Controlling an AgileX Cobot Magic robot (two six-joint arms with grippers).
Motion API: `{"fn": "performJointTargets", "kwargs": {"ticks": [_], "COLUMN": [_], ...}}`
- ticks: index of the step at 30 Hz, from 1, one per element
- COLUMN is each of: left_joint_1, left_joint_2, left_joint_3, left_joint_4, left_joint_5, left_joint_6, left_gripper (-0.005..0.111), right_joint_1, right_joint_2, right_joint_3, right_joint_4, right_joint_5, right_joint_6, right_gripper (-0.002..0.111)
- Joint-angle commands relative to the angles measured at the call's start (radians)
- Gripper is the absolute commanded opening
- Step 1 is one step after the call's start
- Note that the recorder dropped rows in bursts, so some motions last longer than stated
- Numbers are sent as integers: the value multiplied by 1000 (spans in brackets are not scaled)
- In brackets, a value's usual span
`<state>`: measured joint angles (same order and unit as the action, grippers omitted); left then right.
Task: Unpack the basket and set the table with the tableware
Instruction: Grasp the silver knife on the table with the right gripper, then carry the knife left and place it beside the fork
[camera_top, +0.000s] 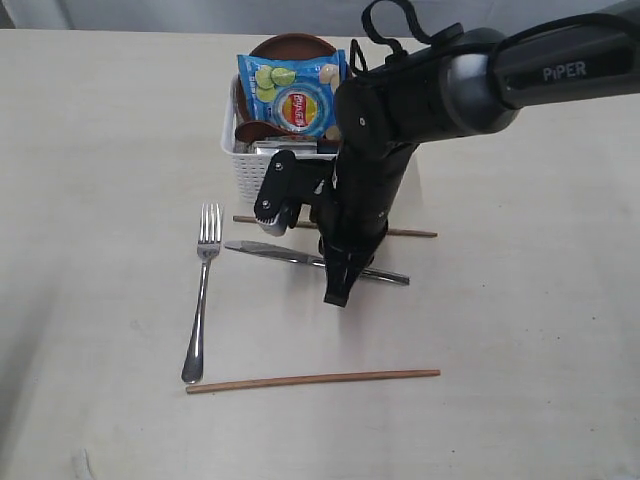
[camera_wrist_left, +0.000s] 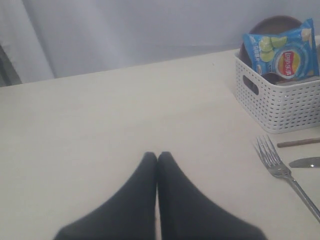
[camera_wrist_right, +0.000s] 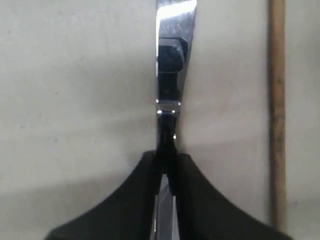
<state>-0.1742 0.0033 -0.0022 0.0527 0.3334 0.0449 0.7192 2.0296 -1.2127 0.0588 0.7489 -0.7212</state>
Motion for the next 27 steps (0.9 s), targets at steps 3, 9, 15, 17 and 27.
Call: {"fn": "performJointTargets", "kwargs": {"ticks": [3, 9, 15, 17, 27], "left_joint_1": [2, 2, 2, 2, 2], "left_joint_2": [-3, -3, -3, -3, -3], "left_joint_3": [2, 2, 2, 2, 2], "left_joint_4": [-1, -1, -1, -1, -1], "left_joint_5": [-4, -4, -4, -4, -4], "left_joint_6": [0, 0, 0, 0, 0], "left_gripper": [0, 0, 0, 0, 0], "right_joint_1": [-5, -5, -3, 10, 227], "right_joint_2": [-51, -134, -192, -210, -125], "right_joint_3": [16, 16, 16, 16, 16], "right_joint_4": [61, 85, 235, 316, 616], "right_joint_5": [77, 82, 120, 122, -208], "right_joint_6": [3, 16, 98, 126, 727], "right_gripper": [0, 0, 0, 0, 0]}}
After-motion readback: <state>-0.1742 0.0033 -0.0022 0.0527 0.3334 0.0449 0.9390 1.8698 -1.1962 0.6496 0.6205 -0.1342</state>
